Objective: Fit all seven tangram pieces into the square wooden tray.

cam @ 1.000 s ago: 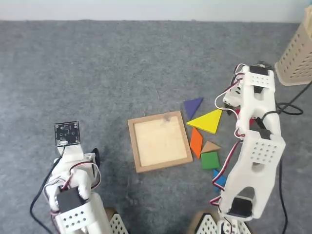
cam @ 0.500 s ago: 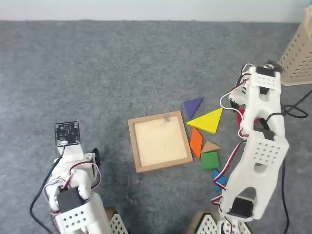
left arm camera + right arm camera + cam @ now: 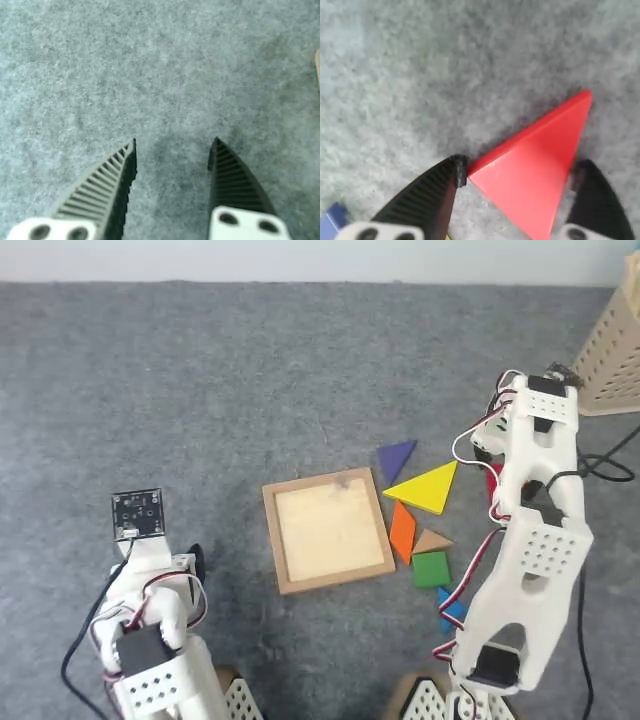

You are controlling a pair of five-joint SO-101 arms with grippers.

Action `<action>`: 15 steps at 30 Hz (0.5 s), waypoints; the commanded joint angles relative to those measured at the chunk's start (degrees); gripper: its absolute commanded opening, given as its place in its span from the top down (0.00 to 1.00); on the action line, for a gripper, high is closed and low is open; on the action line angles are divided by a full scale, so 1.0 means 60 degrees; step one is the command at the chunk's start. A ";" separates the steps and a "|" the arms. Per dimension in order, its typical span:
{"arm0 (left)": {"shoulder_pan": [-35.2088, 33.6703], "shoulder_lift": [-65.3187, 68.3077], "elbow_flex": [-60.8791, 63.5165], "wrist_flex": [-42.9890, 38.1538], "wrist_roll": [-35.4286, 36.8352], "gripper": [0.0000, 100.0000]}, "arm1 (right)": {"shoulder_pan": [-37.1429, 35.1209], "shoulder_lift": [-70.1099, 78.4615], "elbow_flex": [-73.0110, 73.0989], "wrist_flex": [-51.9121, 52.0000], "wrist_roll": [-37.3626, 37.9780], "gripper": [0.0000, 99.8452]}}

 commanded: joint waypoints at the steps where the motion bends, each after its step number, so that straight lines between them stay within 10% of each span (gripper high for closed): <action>1: 0.0044 -0.0117 -0.0051 0.0029 0.0088 0.77 | 0.0315 -0.0095 -0.0322 0.0110 0.0220 0.74; 15: 0.0044 -0.0117 -0.0051 0.0029 0.0088 0.77 | 0.0212 -0.1678 -0.0264 0.1004 0.1817 0.80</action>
